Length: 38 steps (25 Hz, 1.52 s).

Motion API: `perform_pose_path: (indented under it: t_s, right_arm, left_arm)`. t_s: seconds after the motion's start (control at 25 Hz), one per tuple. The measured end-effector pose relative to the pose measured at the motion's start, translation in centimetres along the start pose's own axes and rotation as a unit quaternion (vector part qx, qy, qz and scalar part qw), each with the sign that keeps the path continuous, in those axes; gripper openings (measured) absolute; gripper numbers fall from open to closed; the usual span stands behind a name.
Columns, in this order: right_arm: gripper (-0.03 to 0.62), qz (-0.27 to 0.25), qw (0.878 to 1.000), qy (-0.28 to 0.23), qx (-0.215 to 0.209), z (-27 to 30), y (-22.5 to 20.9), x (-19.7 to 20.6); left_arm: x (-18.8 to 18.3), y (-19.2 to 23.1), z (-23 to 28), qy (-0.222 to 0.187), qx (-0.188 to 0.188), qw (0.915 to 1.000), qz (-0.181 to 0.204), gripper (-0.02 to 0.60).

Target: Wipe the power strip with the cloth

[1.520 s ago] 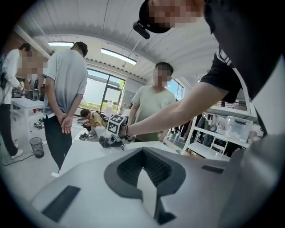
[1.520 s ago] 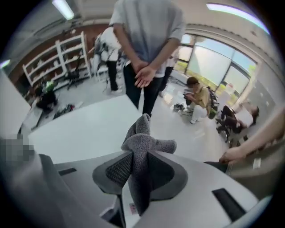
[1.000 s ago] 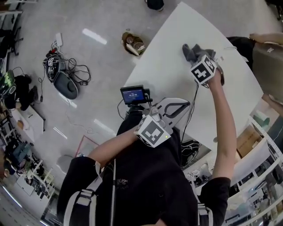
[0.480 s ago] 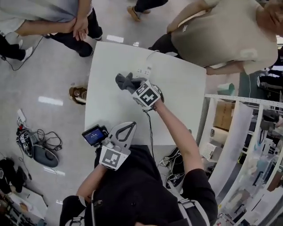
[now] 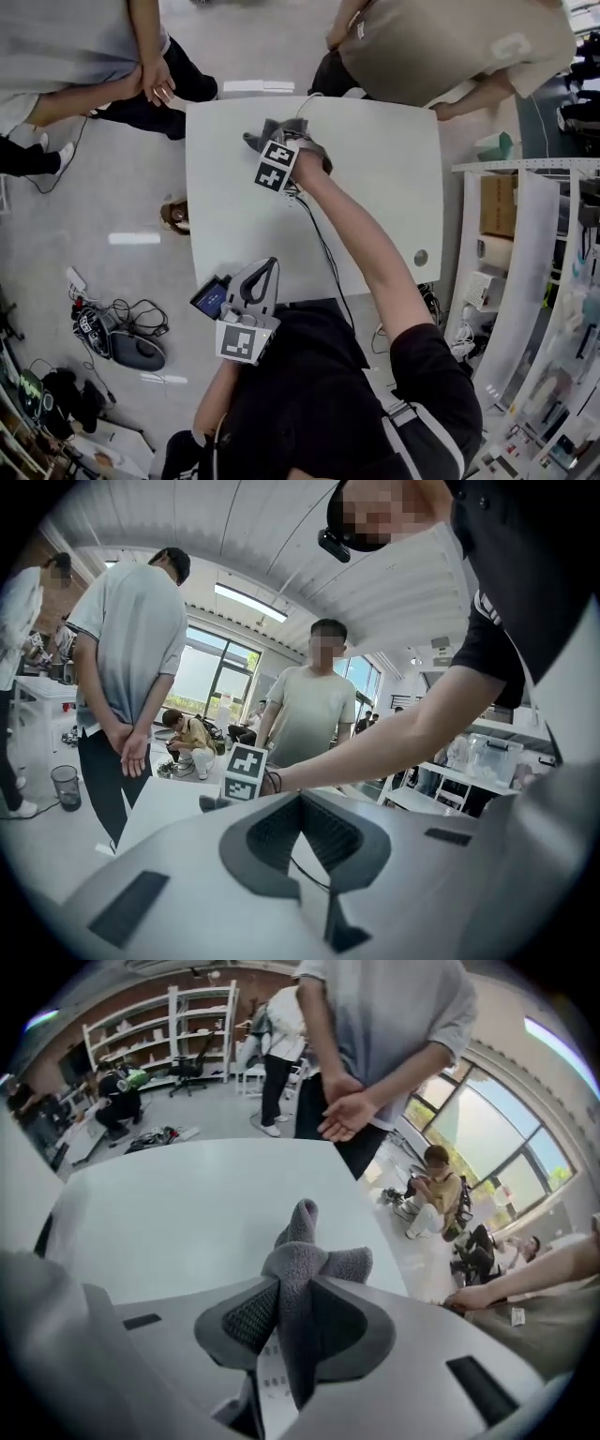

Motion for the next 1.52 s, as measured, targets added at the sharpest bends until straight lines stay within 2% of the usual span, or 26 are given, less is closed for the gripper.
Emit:
perform_pose_path:
  t_s: [0.24,0.32,0.36,0.4,0.44,0.52,0.6,0.64,0.68,0.72,0.76,0.84,0.88,0.92,0.96,1.0,1.08,1.28,1.4,1.48,1.52]
  right_arm:
    - [0.11,-0.047,0.991,-0.021,-0.12,-2.1,9.7,-0.3]
    - [0.11,-0.031,0.984,-0.039,-0.169,-2.6,11.6,-0.2]
    - [0.11,0.001,0.977,-0.056,-0.207,-2.8,12.0,0.2]
    - [0.11,0.05,0.963,-0.081,-0.251,-3.1,12.1,0.8]
    - [0.11,0.114,0.943,-0.116,-0.291,-3.6,11.9,1.7]
    - [0.11,0.256,0.884,-0.21,-0.331,-5.6,11.1,4.6]
    - [0.11,0.378,0.821,-0.298,-0.307,-8.4,10.5,8.6]
    - [0.11,0.421,0.802,-0.322,-0.276,-9.6,10.5,11.0]
    - [0.11,0.45,0.796,-0.327,-0.238,-10.5,10.8,13.6]
    - [0.11,0.465,0.806,-0.311,-0.193,-11.2,11.2,16.3]
    - [0.11,0.469,0.826,-0.277,-0.145,-11.7,11.7,18.9]
    - [0.11,0.446,0.874,-0.182,-0.064,-12.2,12.8,22.9]
    - [0.11,0.424,0.894,-0.139,-0.037,-12.1,13.4,23.9]
    - [0.11,0.404,0.909,-0.106,-0.019,-11.9,13.9,24.4]
    - [0.11,0.389,0.917,-0.084,-0.008,-11.7,14.2,24.5]
    - [0.11,0.383,0.921,-0.073,-0.001,-11.4,14.4,24.5]
    - [0.111,0.386,0.92,-0.072,0.008,-11.2,14.6,24.5]
    - [0.112,0.393,0.911,-0.125,0.008,-11.9,14.8,24.6]
    - [0.131,0.403,0.898,-0.174,-0.004,-13.2,15.1,26.9]
    - [0.143,0.411,0.892,-0.19,0.011,-14.5,15.0,29.3]
    - [0.143,0.415,0.89,-0.188,0.023,-15.0,15.0,30.4]
  left_arm:
    - [-0.8,0.2,0.5,-0.008,0.013,0.9998,0.008,0.041]
    - [-1.3,0.0,0.4,-0.006,0.019,0.9997,0.011,0.041]
    - [-1.4,-0.2,0.4,-0.005,0.022,0.9997,0.013,0.041]
    - [-1.4,-0.4,0.4,-0.007,0.025,0.9995,0.017,0.041]
    - [-1.4,-0.6,0.5,-0.008,0.028,0.9993,0.022,0.041]
    - [-1.3,-1.0,0.4,-0.006,0.033,0.9989,0.032,0.041]
    - [-1.1,-1.0,0.4,-0.005,0.036,0.9988,0.032,0.041]
    - [-0.9,-1.1,0.5,-0.005,0.037,0.9989,0.029,0.041]
    - [-0.8,-1.3,0.6,-0.005,0.038,0.9989,0.028,0.041]
    - [-0.6,-1.7,0.8,-0.003,0.042,0.9987,0.029,0.041]
    - [-0.5,-2.1,1.1,0.001,0.05,0.9982,0.032,0.041]
    - [-0.4,-3.0,1.9,0.005,0.071,0.9969,0.035,0.041]
    - [-0.3,-3.3,2.2,0.005,0.08,0.9962,0.034,0.041]
    - [-0.3,-3.5,2.4,0.004,0.088,0.9956,0.032,0.041]
    - [-0.2,-3.6,2.6,0.002,0.094,0.9951,0.032,0.041]
    - [-0.2,-3.7,2.8,0.0,0.1,0.9945,0.033,0.041]
    - [-0.2,-3.8,2.9,-0.005,0.106,0.9938,0.033,0.041]
    - [-0.2,-4.0,2.8,0.003,0.093,0.9952,0.03,0.041]
    - [0.0,-6.2,3.9,0.022,0.093,0.9941,0.052,0.041]
    - [0.5,-8.2,5.2,0.05,0.102,0.9923,0.05,0.041]
    - [0.7,-8.8,5.9,0.05,0.111,0.9916,0.042,0.041]
Point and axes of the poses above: the fingertips, and each gripper's own axes: z forward along the fingers, y to its left, x out of its underside, the point moved 10 cm from there along -z, backward along the fingers
